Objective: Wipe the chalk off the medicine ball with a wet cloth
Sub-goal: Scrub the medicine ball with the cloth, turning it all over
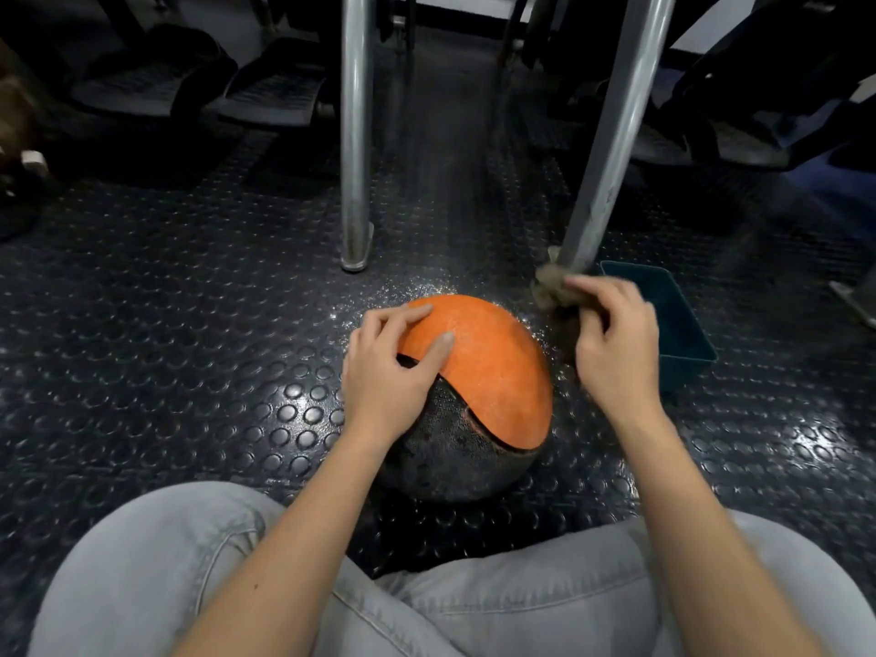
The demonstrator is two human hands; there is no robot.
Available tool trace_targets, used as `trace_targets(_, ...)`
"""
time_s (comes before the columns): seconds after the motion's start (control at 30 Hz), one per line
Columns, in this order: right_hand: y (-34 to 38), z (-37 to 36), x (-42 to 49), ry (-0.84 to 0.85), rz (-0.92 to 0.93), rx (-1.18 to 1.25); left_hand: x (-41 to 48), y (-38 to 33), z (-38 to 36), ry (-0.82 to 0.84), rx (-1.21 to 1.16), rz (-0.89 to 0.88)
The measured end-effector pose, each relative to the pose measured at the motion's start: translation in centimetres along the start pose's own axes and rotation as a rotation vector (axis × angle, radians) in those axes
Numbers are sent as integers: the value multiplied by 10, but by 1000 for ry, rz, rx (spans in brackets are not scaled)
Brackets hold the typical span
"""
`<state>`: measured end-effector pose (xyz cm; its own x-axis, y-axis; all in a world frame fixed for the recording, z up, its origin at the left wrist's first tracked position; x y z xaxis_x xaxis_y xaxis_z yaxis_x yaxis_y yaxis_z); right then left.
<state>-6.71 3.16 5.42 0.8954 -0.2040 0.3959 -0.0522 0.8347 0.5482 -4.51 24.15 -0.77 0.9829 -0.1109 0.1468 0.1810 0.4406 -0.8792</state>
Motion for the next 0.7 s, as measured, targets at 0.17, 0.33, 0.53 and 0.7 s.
trace_targets(0.17,26,-30,-22,86,299,37,2,-2,4,-1,-18,5)
trace_targets(0.33,-50,-36,1,310,-223,-32,0,-8,-2,34,22,-17)
trace_targets(0.53,28,-20,-2,127,167,270,1,-5,0,-8,-12,-38)
trace_targets(0.7,7,-39,-10,146,173,230,6,-6,-2,1,-4,-36)
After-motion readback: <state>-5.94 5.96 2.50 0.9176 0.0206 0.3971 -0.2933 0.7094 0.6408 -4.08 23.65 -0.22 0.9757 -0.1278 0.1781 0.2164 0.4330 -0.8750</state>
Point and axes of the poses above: each hand's wrist, its own x-axis towards the middle knuckle, its own z-axis out of the back of the hand, y = z × x, the point moved 3 cm from there along x, towards the middle knuckle, and after that the axes turned 10 degrees about y, right-handed, at the moved point
